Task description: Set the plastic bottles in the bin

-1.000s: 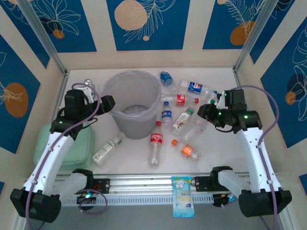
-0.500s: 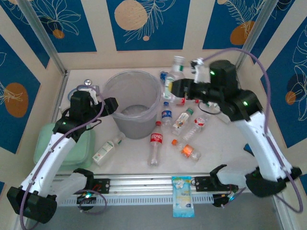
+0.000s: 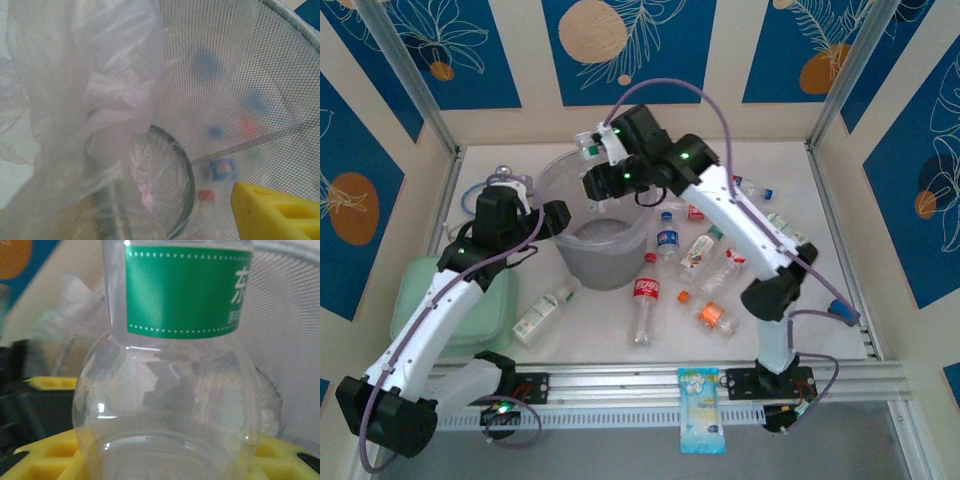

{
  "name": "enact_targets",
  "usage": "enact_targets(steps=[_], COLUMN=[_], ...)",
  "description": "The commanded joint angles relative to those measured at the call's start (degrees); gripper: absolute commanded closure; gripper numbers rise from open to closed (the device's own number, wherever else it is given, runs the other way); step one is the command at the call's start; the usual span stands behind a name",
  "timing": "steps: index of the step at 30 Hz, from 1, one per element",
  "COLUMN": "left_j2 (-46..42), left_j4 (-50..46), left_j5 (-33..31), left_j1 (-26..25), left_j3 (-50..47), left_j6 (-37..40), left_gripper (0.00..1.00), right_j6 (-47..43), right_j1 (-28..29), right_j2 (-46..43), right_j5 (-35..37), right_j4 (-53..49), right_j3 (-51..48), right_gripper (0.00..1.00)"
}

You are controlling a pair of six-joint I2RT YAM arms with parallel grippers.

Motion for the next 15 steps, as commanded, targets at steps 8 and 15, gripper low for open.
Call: enact_targets(steps=[8,15], left_j2=[1.58,1.36], left_j4=[-1.58,-1.31], left_j5=[-1.40,-2.27], left_j1=[-0.87,-0.91], left_j3=[2.55,2.76], left_j6=[3.03,3.11], left_gripper=[0.30,0.30], right_j6=[-3.01,-2.83], right_j1=[0.77,0.32], right_j2=[12.69,16.03], right_j5=[1.22,-0.28], right_j4=[-10.13,-7.73], right_j3=[3.63,-0.42], right_gripper=[0.87,0.69])
